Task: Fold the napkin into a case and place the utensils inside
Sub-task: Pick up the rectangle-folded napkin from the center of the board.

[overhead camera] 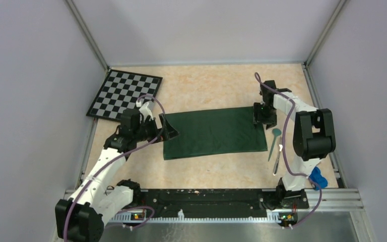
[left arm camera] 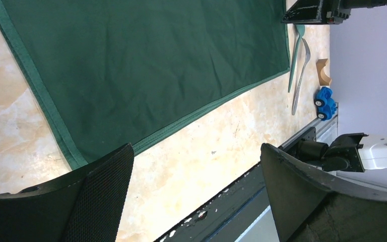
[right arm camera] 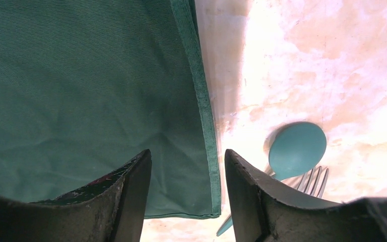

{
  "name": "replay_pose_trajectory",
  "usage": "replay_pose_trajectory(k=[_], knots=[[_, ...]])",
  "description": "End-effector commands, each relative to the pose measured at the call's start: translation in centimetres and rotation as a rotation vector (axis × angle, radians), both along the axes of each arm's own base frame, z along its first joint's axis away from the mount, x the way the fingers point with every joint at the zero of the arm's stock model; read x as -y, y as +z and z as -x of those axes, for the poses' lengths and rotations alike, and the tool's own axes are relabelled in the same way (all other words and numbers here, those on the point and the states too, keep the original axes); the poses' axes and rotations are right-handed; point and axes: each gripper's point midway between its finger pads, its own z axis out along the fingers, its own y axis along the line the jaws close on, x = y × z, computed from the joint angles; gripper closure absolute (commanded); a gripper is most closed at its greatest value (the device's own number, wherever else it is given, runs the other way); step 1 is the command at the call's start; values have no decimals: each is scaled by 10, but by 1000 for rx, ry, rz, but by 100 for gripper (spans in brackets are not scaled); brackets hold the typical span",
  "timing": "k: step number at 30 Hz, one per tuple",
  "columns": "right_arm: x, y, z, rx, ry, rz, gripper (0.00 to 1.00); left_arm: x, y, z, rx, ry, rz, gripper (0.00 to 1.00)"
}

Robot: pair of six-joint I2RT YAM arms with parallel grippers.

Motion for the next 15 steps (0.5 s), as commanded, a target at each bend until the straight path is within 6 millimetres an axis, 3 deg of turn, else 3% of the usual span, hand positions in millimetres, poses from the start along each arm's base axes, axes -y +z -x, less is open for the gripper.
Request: replay_pose_trajectory(k=[1,12,15], knots=[[0,1,-13,10,13,17,46,4,5,3,40,-41,21,1],[-12,-33,-6,-55,20,32,48,8,16,2,62,-60,38,1],[-15,-48,-1,-78,13,17,59,8,18,2,64,-61,38,1]])
